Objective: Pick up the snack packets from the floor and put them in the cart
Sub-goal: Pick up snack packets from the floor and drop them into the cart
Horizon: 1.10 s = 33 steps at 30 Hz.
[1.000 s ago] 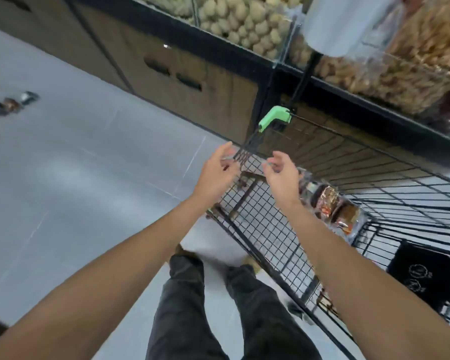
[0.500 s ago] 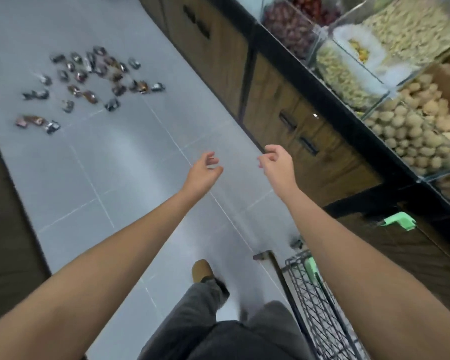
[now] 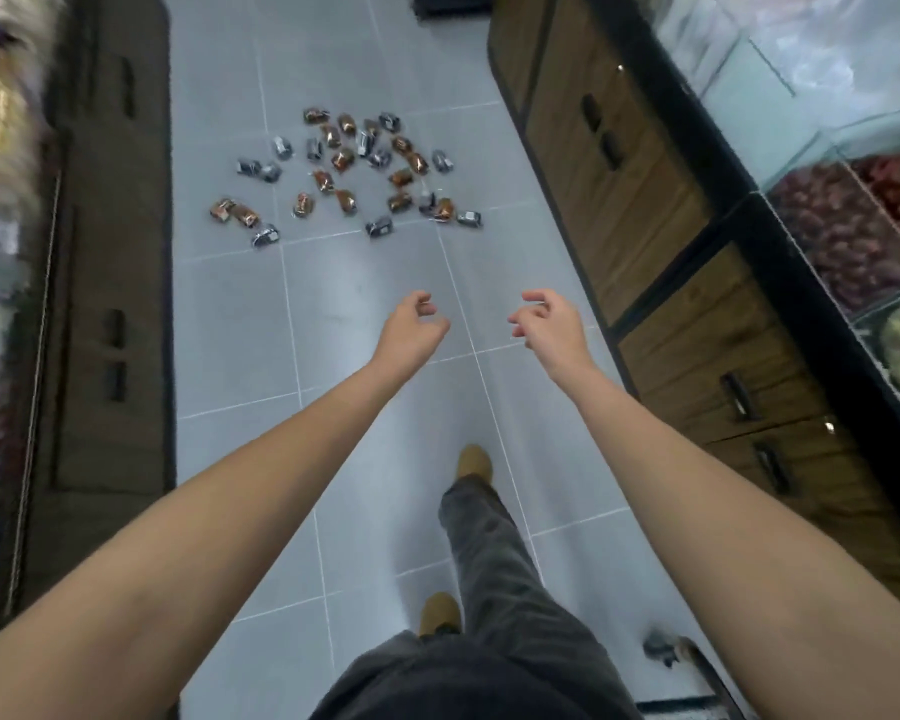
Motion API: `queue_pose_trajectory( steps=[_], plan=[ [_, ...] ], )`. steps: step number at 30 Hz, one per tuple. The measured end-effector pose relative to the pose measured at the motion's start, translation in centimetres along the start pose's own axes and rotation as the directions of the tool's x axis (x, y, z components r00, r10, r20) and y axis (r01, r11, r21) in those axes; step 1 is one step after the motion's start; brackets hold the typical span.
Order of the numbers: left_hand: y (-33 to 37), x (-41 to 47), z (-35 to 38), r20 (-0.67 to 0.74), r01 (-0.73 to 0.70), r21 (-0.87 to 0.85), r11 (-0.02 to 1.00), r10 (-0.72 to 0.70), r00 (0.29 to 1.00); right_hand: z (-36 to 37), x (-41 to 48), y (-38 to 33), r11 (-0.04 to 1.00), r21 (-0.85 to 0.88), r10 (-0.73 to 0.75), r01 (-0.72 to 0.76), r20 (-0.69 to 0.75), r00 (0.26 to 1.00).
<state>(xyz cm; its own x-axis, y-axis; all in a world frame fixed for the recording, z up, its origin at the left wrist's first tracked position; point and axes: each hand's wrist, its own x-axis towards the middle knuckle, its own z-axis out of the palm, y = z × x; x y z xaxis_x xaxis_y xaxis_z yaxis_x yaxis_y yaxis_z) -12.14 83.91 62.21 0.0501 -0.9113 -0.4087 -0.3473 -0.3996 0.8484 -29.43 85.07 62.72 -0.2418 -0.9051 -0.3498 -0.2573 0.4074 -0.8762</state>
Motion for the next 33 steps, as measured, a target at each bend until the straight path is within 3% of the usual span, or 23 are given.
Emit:
queue_pose_trajectory(
  steps=[13, 21, 33],
  plan=[
    [8.7, 22.9, -10.7, -0.198, 0.083, 0.04, 0.996, -0.073, 0.977, 10.7, 25.1, -13.5, 0.996, -0.064, -0.051, 0.068, 0.237, 0.97],
    [11.4, 33.4, -14.2, -0.223, 0.132, -0.006, 0.991, -0.13, 0.966, 15.7, 36.3, -19.4, 0.989, -0.118, -0.055, 0.093, 0.293, 0.955],
    [15.2, 58.4, -18.9, 0.007, 0.183, 0.109, 0.977, -0.185, 0.983, 22.9, 56.0, -25.2, 0.979, -0.186, 0.111, -0.081, 0.16, 0.981]
  ],
)
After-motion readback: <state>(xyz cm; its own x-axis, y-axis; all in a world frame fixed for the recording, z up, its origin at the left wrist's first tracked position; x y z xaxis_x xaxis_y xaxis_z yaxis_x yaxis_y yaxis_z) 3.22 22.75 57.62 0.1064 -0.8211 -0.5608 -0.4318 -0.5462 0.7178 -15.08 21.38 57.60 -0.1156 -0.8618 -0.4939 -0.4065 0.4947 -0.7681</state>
